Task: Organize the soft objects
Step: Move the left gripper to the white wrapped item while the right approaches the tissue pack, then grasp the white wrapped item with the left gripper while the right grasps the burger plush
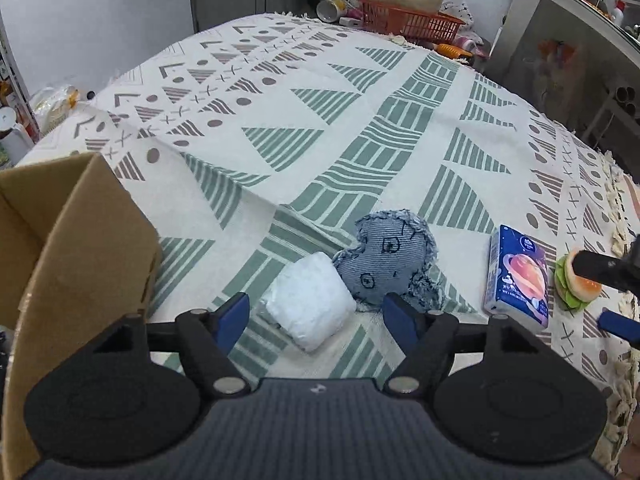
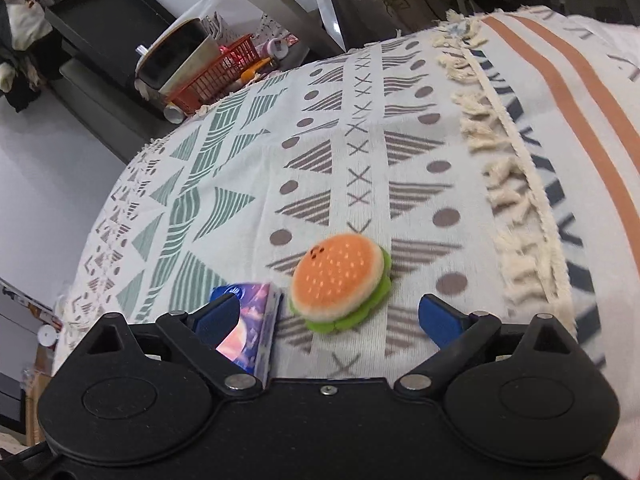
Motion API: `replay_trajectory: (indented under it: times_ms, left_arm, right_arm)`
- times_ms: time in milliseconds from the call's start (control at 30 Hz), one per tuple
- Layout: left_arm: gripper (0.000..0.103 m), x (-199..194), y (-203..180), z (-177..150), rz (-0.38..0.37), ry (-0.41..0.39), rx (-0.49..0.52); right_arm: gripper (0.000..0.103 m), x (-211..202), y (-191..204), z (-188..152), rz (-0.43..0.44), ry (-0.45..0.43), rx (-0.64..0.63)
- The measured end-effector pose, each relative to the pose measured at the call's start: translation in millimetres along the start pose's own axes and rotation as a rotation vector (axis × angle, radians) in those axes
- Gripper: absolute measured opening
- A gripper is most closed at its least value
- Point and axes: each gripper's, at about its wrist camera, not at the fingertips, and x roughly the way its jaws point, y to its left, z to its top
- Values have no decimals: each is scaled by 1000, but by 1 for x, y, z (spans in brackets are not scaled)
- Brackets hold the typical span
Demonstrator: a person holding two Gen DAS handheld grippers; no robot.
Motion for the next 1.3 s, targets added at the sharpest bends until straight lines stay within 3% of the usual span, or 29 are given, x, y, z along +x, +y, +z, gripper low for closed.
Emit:
replay_trajectory:
  times_ms: [67, 133, 200, 333, 433, 800, 1300]
  left_arm:
    - [53, 6, 3, 0, -11, 26, -30]
    - [52, 9, 7, -2, -21, 35, -53]
    - [51, 7, 5, -3, -18, 23, -41]
    - [50, 2, 4, -5, -32, 18, -46]
    - [50, -6, 3, -5, -34, 6, -51]
    - [50, -50, 4, -5, -73, -47, -43]
    - [50, -116, 21, 2, -130, -146, -34]
  right_arm:
    - [96, 9, 1, 1, -15, 14, -18]
    - [93, 13, 2, 0, -27, 12, -33]
    - [83, 13, 6, -1, -39, 0, -59]
    - [50, 13, 5, -2, -44, -9, -75]
    - [43, 9, 3, -1, -22, -16, -54]
    - [42, -29, 7, -2, -4, -87, -37]
    - [42, -103, 52, -17, 45, -169, -123]
